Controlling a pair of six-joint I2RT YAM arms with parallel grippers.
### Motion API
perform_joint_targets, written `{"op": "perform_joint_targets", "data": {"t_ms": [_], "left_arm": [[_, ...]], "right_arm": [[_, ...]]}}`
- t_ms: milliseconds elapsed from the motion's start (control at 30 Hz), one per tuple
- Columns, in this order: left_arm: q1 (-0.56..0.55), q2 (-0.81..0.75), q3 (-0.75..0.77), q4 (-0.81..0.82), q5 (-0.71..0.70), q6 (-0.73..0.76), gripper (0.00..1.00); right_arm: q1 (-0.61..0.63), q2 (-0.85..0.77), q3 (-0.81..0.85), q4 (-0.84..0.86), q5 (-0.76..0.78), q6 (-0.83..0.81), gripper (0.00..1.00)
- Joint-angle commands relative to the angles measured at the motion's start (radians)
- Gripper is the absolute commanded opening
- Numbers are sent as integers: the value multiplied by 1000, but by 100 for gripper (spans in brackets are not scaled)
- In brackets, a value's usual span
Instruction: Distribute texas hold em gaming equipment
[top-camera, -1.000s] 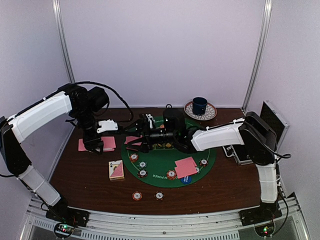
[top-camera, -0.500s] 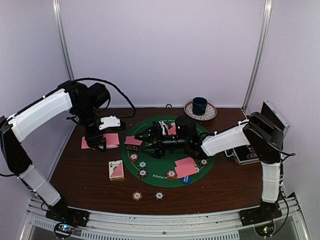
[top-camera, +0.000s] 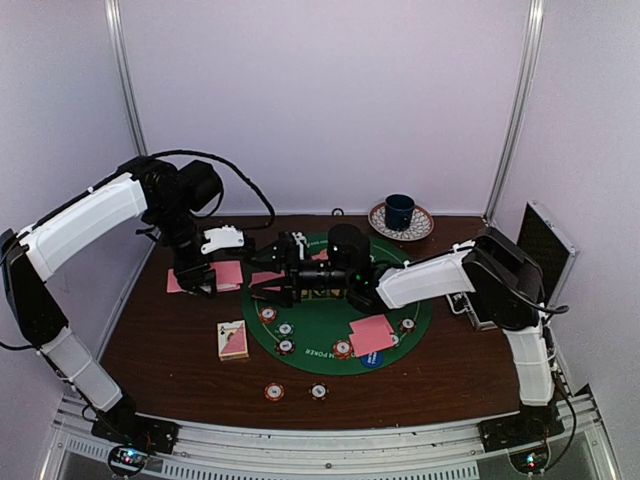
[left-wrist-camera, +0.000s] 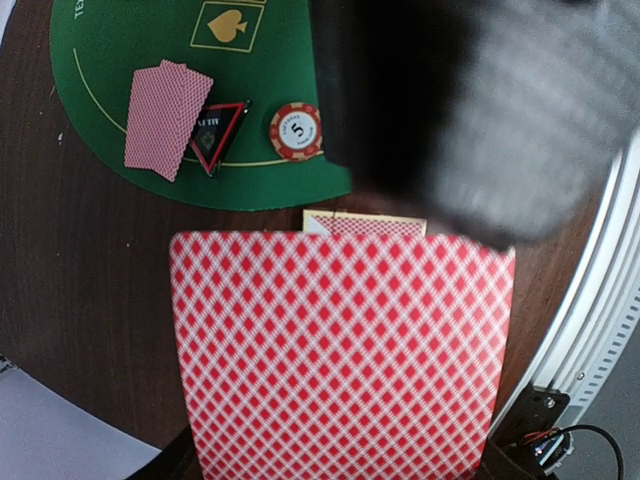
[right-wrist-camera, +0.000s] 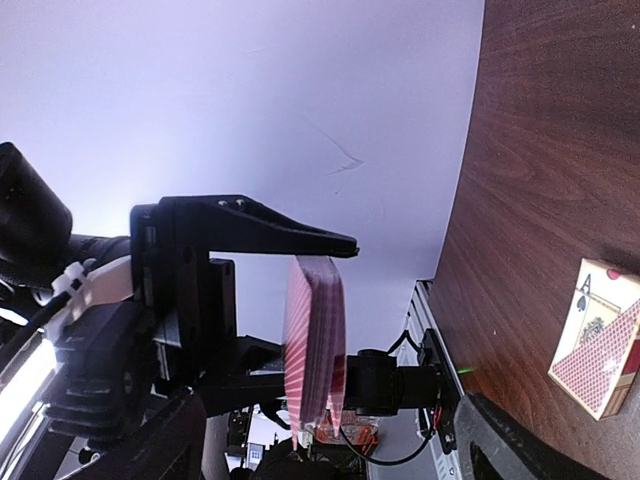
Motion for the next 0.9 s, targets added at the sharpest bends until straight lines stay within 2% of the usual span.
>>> {"op": "perform_joint_targets", "data": {"t_ms": [0,333,867], "left_arm": [[-2,8,32,10,19,-9,0],[-2,16,34,9,23,-13,0],[-2,13,25,10,22,-12,0]], "right_arm": [[19,46,62,44,-22,34,90],[50,139,190,52,-27,69,90],[91,284,426,-51,-33,70,90]]}}
